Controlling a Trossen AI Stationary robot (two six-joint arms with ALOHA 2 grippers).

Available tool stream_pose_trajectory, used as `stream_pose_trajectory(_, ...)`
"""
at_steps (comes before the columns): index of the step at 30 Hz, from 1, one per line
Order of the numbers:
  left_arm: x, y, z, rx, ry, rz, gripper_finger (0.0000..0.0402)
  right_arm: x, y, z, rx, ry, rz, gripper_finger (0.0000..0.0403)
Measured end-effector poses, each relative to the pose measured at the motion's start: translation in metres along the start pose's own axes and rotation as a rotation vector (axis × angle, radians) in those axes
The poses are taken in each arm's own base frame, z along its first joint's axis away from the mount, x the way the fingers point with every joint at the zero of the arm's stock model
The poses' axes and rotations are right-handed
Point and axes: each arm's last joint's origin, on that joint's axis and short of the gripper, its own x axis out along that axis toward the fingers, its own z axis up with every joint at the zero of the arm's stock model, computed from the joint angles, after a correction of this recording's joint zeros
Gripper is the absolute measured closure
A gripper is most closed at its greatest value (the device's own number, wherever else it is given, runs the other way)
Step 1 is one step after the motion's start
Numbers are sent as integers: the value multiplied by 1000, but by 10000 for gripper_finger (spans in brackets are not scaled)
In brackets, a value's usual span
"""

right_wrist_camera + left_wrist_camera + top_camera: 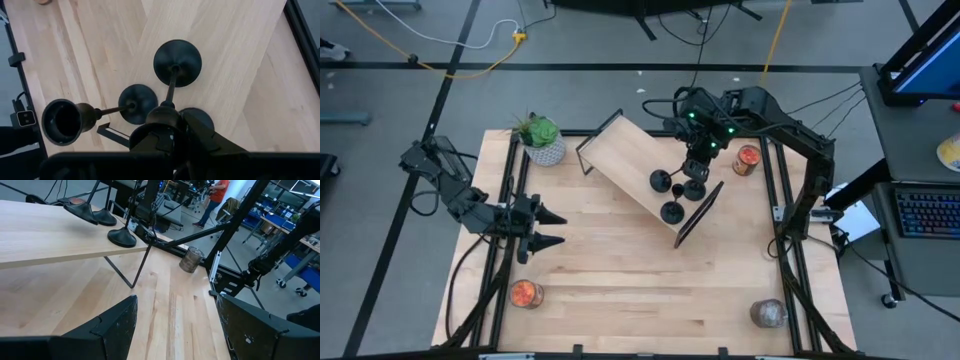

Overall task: Pick & Place candle stick holders
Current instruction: Put the black candlestick on the shelf

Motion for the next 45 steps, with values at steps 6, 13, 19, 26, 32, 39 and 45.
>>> stream_pose_trajectory(6,0,0,0,0,0,0,119,-10,1,-5,11,-26,4,390)
stream_pose_trajectory(13,0,0,0,0,0,0,119,-18,5,-10,26,-39,34,390)
stream_pose_trajectory(19,0,0,0,0,1,0,119,-14,8,-10,16,-27,41,390)
stream_pose_trajectory(26,0,0,0,0,0,0,119,2,3,-17,37,48,27,390)
stream_pose_trajectory(32,0,0,0,-3,-1,0,119,2,1,-19,42,52,-9,390)
stream_pose_trajectory(39,0,0,0,-6,-3,-2,119,-4,2,-23,38,41,-2,390)
stream_pose_trajectory(45,0,0,0,-9,-3,-2,119,-6,2,-24,32,36,-2,390)
